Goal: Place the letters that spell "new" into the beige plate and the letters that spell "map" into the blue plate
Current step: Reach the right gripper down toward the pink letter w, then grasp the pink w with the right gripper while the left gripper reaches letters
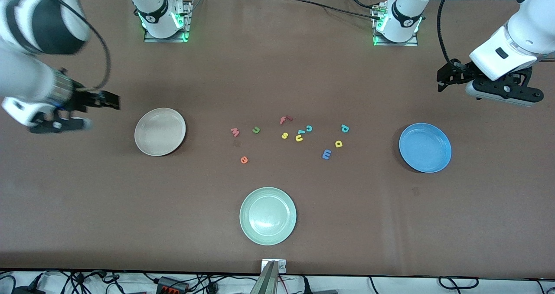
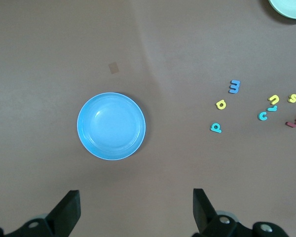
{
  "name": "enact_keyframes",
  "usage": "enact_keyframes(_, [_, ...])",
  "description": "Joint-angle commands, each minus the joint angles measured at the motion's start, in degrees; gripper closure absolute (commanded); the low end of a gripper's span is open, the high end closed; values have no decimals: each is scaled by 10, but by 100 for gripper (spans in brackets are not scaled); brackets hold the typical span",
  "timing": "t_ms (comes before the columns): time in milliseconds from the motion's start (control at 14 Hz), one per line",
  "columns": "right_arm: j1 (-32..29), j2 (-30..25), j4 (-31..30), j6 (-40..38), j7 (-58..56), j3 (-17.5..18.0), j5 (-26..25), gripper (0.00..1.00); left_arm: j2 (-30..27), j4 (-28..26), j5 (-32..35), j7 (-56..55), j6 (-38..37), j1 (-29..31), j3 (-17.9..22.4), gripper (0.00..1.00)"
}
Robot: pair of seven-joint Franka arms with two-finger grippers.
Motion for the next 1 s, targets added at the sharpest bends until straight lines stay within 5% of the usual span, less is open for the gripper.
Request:
enact_keyframes(0, [46, 51, 7, 38, 5, -2, 9, 0, 9, 19, -6, -2, -14, 1, 0, 0])
enact_keyframes(570, [201, 171, -2, 163, 127, -2, 35, 0, 9, 19, -6, -2, -15, 1, 0, 0])
enact_keyframes(926, [250, 219, -49, 310, 187, -3, 35, 0, 14, 18, -7, -28, -15, 2, 1, 0])
